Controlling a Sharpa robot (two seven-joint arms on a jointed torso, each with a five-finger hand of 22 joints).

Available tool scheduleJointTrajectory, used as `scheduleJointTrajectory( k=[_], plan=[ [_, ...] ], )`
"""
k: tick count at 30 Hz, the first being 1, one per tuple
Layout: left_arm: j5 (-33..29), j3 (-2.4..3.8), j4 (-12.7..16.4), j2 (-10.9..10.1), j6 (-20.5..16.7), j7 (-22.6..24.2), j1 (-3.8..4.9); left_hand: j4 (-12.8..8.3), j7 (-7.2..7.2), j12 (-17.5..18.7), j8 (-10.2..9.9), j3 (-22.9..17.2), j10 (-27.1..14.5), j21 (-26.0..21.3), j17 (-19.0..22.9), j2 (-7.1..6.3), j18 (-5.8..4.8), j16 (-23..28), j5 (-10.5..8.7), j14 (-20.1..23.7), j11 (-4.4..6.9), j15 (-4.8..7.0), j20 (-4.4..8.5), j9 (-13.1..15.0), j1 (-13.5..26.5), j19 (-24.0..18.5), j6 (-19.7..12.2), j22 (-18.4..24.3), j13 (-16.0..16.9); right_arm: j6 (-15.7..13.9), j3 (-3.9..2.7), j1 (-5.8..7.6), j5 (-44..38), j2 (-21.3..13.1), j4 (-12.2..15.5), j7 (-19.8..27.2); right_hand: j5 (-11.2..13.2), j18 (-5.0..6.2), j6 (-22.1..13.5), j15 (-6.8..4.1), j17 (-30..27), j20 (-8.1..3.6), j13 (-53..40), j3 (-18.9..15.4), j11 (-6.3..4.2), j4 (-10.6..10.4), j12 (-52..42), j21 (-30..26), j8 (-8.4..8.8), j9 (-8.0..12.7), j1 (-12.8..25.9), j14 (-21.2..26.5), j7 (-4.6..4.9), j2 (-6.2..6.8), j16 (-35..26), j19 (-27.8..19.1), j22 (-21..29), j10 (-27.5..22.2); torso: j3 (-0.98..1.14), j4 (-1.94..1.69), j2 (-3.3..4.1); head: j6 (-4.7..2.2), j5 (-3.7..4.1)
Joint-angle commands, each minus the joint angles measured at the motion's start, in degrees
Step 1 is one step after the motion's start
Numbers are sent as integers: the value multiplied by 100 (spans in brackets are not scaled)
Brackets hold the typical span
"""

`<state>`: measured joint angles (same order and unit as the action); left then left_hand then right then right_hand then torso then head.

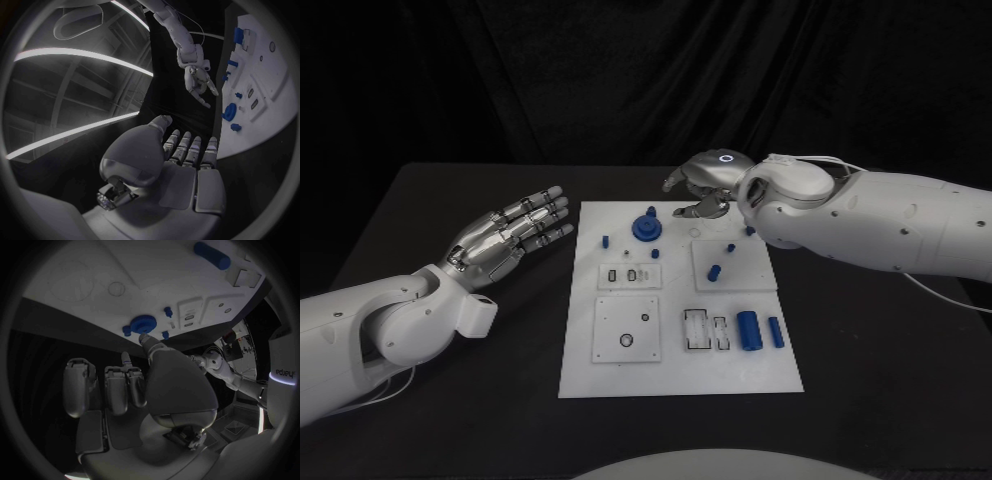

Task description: Assemble the parts on the task board

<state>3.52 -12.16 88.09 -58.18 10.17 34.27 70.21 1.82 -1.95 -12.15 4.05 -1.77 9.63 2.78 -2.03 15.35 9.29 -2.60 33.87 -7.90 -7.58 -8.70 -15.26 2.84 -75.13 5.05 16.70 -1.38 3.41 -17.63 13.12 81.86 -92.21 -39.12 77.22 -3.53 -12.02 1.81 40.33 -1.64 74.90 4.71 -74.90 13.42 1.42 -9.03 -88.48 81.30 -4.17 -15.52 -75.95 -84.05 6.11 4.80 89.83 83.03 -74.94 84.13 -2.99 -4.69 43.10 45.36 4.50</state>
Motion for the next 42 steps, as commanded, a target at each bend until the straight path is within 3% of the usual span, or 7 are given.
scheduleJointTrajectory(
  k=[1,11,17,19,28,33,42],
  plan=[
    [0,5,30,-13,32,43,-7,-3,-19,-37,24,-43,-52,4,-9,-2,110,-7,-9,-21,0,-38,-47,-1,37,8,-13,-6,-8,-239,0,102,-38,-320,279,-71,107,66,113,14,1489,26,-1354,-54,12,-74,-6,-12,-39,24,77,-579,19,-50,-2,7,-1177,344,-2,0,2,7,25],
    [0,5,48,-12,18,45,-8,-8,-19,-54,30,-47,-41,7,-12,-8,111,-12,-9,-33,-1,-38,-48,2,43,13,5,-8,-4,5,79,205,-38,-1472,887,-224,243,-5,421,-13,1510,4,-1497,-221,-18,-201,-140,249,-87,73,105,-595,-13,-69,17,225,-1277,567,-7,15,-6,25,85],
    [0,5,27,25,29,46,-8,-10,-19,-54,30,-49,-42,5,-11,-9,111,-11,-9,-28,-1,-38,-48,1,45,10,1,-7,-5,-38,103,73,-30,-2047,1076,-252,299,-8,441,-20,1510,-2,-1492,-255,-27,-211,-136,259,-78,88,90,-595,-30,-51,17,234,-1280,561,-14,34,-14,46,118],
    [0,5,26,33,31,51,-8,-10,-19,-54,30,-49,-42,5,-11,-9,111,-11,-9,-28,-1,-38,-48,1,45,10,1,-7,-5,-79,107,-13,-18,-2198,1095,-253,336,-11,445,-29,1510,-9,-1487,-278,-39,-214,-132,270,-67,100,71,-595,-46,-32,17,243,-1284,553,-3,7,-1,33,153],
    [0,5,26,33,42,47,-8,-10,-19,-54,30,-49,-42,5,-11,-9,111,-11,-9,-28,-1,-38,-48,1,45,10,1,-7,-5,-150,113,-236,-2,-2326,956,-293,384,-10,456,-41,1510,-21,-1476,-317,-49,-220,-121,267,-52,118,29,-595,-47,1,17,244,-1283,536,1,-11,1,39,170],
    [0,5,27,30,47,42,-9,-14,-18,-61,30,-57,-41,4,-11,-7,111,-12,-6,-29,-6,-38,-50,0,51,9,-3,-7,-4,-165,114,-325,0,-2247,827,-340,389,-8,486,-42,1510,-24,-1476,-329,-46,-221,-122,259,-60,118,7,-595,-40,9,17,238,-1280,537,2,17,1,52,142],
    [0,5,20,26,60,33,-14,-14,-18,-61,30,-57,-41,4,-11,-7,111,-12,-6,-29,-6,-38,-50,0,51,9,-3,-7,-4,-159,114,-426,1,-2019,589,-380,379,2,512,-41,1474,-26,-1470,-336,-38,-222,-116,219,-65,119,-18,-570,-22,5,-16,210,-1265,528,13,-10,8,72,176]
  ],
)
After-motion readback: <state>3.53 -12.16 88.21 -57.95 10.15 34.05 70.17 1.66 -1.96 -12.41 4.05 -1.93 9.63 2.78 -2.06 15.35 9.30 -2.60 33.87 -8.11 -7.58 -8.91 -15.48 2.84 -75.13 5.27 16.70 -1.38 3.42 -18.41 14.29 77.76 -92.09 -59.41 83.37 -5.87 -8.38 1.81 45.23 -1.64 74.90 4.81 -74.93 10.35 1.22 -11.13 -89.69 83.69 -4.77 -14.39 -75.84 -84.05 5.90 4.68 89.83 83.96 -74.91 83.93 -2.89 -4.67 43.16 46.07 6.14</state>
